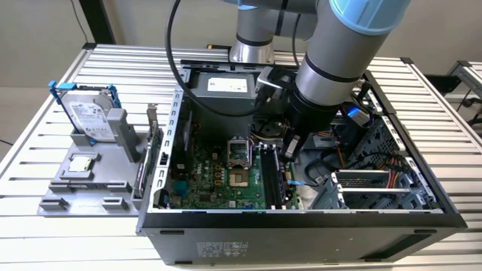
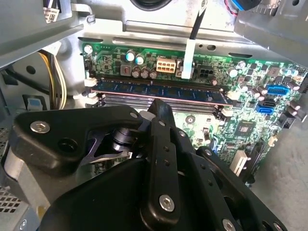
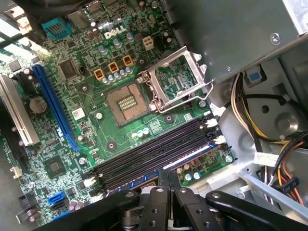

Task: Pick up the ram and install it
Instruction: 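Press down the ram until it locks into place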

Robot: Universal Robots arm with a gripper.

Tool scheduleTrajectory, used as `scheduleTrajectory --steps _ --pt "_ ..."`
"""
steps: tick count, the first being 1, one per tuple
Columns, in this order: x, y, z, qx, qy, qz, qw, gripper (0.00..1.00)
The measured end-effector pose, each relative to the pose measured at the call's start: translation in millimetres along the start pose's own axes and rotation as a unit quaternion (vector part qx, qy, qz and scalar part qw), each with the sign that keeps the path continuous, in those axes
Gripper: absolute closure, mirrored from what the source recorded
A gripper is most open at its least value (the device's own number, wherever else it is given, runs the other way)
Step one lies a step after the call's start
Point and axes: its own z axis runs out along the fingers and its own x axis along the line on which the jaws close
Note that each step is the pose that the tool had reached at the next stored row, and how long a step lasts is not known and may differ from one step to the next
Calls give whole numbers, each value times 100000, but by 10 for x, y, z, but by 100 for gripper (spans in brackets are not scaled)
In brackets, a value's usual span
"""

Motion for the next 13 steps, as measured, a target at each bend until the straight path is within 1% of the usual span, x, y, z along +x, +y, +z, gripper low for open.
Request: scheduleTrajectory --steps 13 --pt "0 0 0 0 108 -1383 99990 100"
